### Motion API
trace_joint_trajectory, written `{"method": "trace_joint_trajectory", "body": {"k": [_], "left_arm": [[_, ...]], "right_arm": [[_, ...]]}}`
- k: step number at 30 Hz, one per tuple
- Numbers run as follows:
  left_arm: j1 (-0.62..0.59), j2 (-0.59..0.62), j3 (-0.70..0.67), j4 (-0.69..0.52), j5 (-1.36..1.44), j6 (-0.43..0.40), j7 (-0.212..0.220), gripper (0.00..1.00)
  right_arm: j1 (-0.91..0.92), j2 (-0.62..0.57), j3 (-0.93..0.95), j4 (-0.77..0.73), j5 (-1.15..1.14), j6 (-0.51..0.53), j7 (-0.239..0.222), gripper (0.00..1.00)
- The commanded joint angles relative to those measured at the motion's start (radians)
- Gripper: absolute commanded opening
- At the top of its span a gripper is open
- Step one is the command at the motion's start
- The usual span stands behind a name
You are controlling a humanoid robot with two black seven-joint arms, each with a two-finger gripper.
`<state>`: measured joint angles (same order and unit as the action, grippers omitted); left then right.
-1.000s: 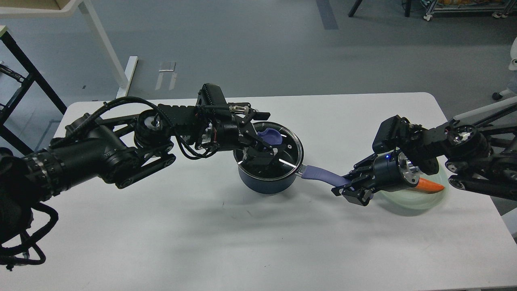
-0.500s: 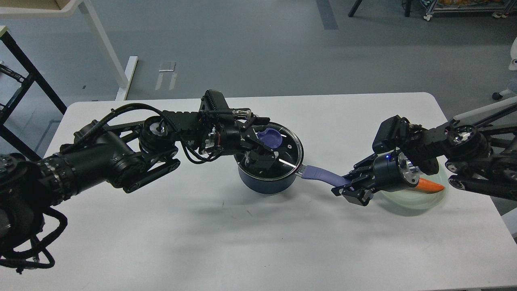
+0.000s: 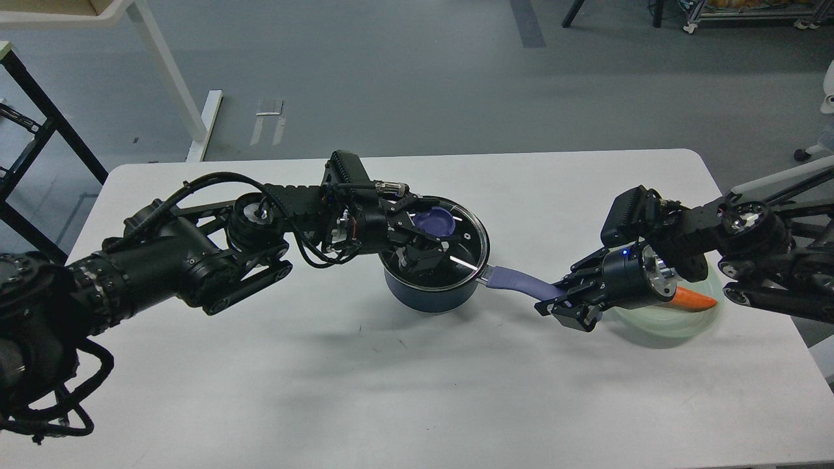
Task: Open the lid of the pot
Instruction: 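Close the left gripper on the purple lid knob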
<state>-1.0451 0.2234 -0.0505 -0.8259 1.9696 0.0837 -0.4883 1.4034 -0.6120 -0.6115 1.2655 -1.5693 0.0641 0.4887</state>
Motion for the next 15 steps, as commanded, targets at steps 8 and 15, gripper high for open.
{"method": "trace_joint_trajectory", "body": {"k": [8,15], "left_arm": [[-0.018,0.014,0.009,-0.036,0.002,0.013,0.000,0.38],[-0.058,0.158,0.006,-0.168,0.002,0.019,0.000,0.39]], "right_arm": [[-0.004,0.000,0.001,0.000,0.002,-0.003,0.000,0.27],[-0.006,-0.002,0.001,0.000,0.000,-0.003,0.000,0.27]]}}
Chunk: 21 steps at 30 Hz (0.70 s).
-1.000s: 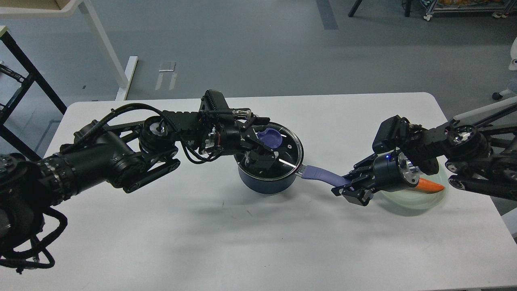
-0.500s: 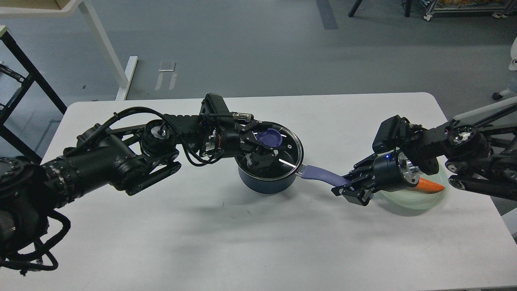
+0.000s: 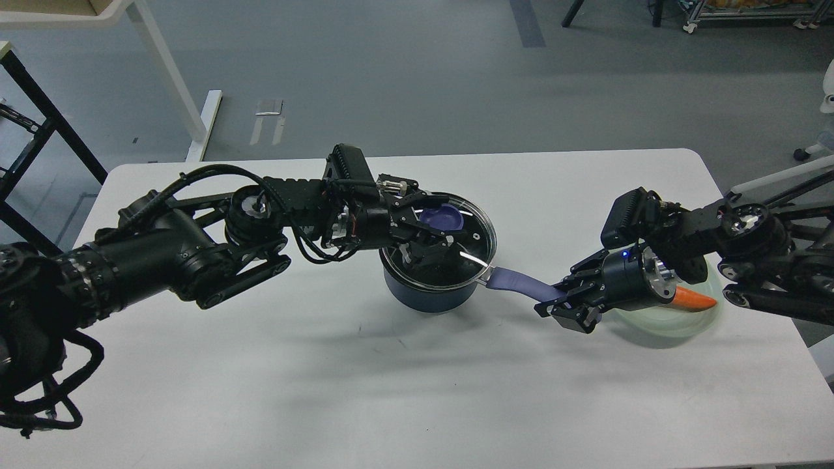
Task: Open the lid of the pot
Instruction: 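Close the left gripper on the purple lid knob, then lift the glass lid off the pan with the left gripper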
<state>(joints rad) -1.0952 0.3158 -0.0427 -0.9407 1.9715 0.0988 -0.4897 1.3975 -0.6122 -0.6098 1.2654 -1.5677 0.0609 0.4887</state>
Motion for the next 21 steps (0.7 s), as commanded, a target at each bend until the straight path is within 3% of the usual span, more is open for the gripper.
{"method": "trace_joint_trajectory", "body": {"k": [1,10,21], "left_arm": [[-0.008,0.098,-0.002,-0.076,0.000,0.005,0.001,0.39],[0.024,0.382,0.004,-0.187,-0.020,0.070,0.001,0.39],[0.251,0.588,0.004,-0.181,-0.045,0.260,0.001,0.40]], "right_arm": [[0.000,-0.001,-0.001,0.000,-0.002,0.000,0.000,0.27],[0.000,0.012,-0.001,-0.005,-0.002,0.000,0.000,0.27],[-0.002,0.015,-0.001,-0.011,-0.002,0.000,0.000,0.27]]}}
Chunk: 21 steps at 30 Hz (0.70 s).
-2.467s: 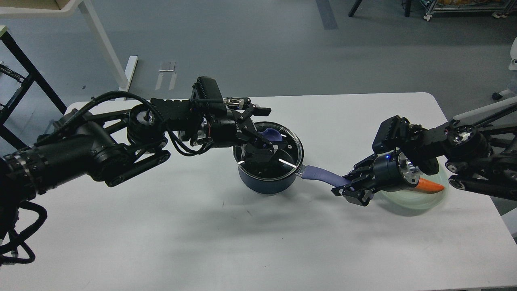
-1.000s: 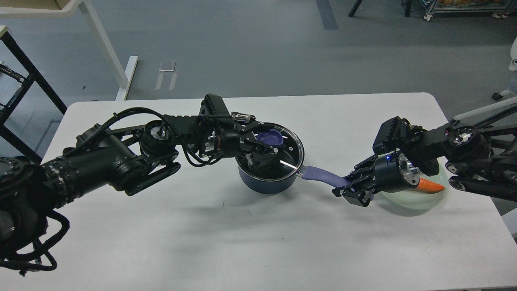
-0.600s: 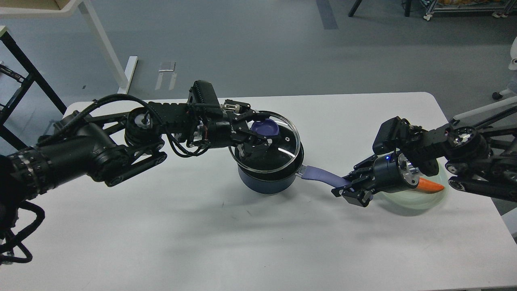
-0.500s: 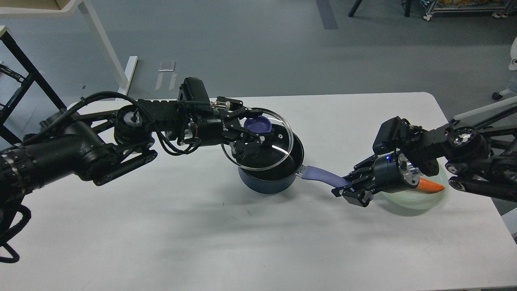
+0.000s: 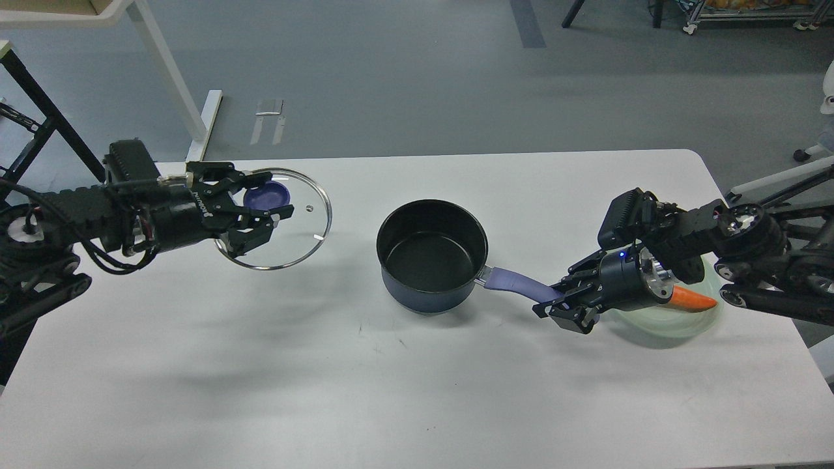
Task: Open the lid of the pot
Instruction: 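Lift the glass lid off the pan with the left gripper, then lower the glass lid onto the table beside the pan and release it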
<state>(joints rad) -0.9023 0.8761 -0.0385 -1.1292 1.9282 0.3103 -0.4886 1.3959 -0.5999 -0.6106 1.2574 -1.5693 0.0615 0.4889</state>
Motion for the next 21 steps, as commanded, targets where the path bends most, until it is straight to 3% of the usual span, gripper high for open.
{"method": "trace_joint_trajectory", "body": {"k": [1,8,21], "left_arm": [[0.081,0.029,0.000,0.012,-0.003,0.064,0.000,0.40],[0.186,0.018,-0.001,0.068,-0.011,0.156,0.000,0.40],[0.272,-0.028,-0.003,0.201,-0.043,0.162,0.000,0.45]], "right_arm": [[0.000,0.003,0.000,-0.006,0.000,0.000,0.000,0.27],[-0.002,0.003,0.000,-0.006,0.000,0.000,0.000,0.27],[-0.002,0.005,0.000,-0.006,0.000,0.000,0.000,0.27]]}}
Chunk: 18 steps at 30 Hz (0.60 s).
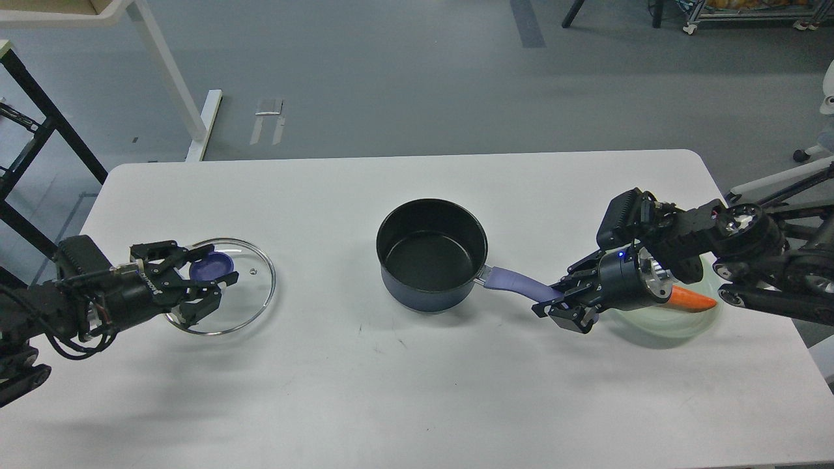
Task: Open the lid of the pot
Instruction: 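Lower the glass lid onto the table beside the pan and release it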
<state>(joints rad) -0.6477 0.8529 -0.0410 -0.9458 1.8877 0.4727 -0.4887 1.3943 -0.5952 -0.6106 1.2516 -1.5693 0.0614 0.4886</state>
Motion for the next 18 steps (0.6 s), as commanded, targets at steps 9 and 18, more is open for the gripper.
{"method": "trace_joint_trajectory", "body": {"k": [9,18], "left_arm": [[0.039,-0.037,0.000,0.044,-0.004,0.000,0.000,0.60],[0.042,-0.038,0.000,0.042,-0.006,0.000,0.000,0.91]], "right_arm": [[0.000,0.000,0.000,-0.001,0.002,0.000,0.000,0.28],[0.000,0.000,0.000,-0.001,0.000,0.000,0.000,0.28]]}}
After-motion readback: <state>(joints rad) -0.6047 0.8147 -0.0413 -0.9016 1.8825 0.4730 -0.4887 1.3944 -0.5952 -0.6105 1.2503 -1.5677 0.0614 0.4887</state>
